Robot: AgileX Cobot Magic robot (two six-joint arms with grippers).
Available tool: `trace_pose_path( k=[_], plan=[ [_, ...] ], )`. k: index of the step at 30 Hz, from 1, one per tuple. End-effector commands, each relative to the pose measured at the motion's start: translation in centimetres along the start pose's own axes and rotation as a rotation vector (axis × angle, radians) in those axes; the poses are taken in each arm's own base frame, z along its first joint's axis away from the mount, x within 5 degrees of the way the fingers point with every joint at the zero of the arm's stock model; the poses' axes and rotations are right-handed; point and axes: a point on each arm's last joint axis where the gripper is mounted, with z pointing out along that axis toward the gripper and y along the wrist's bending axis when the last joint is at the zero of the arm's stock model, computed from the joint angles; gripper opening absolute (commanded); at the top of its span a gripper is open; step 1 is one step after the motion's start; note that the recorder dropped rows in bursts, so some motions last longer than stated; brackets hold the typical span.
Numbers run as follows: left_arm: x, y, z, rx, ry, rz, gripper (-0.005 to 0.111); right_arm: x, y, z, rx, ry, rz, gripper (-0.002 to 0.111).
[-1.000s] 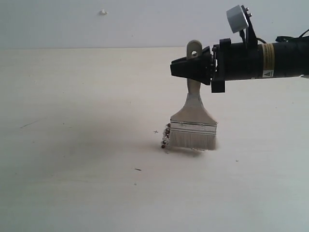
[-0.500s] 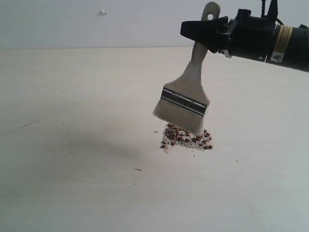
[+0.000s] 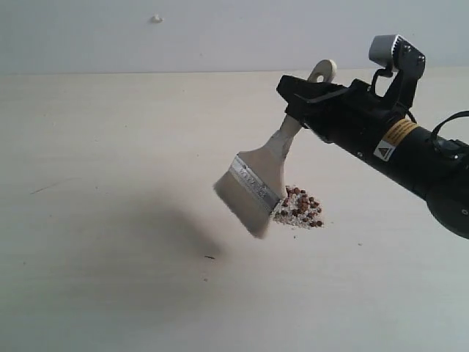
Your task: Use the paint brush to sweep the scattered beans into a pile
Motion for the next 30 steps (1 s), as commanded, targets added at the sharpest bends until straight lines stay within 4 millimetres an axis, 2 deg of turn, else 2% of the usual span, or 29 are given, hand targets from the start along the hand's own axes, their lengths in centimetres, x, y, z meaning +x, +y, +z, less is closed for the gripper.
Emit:
trace_pose_path(
  k=[1, 7, 15, 25, 30],
  plan=[
    [0.1, 0.0, 0.0, -0.002, -0.004, 0.000, 0.000, 0.2, 0.7, 0.2, 0.000, 0.004, -0.041, 0.000],
    [0.1, 0.0, 0.0, -0.002, -0.004, 0.000, 0.000, 0.9, 0.2, 0.3, 0.044, 0.065, -0.087, 0.000],
    [0.1, 0.0, 0.0, -0.002, -0.004, 0.000, 0.000, 2.3, -0.7, 0.4, 0.064, 0.117, -0.065, 0.000],
    [0.1, 0.0, 0.0, -0.002, -0.004, 0.000, 0.000, 1.7, -1.8, 0.4, 0.183, 0.059, -0.132, 0.000],
    [0.1, 0.0, 0.0, -0.002, -0.004, 0.000, 0.000, 1.3, -1.4, 0.4, 0.154, 0.033, -0.140, 0.000]
  ],
)
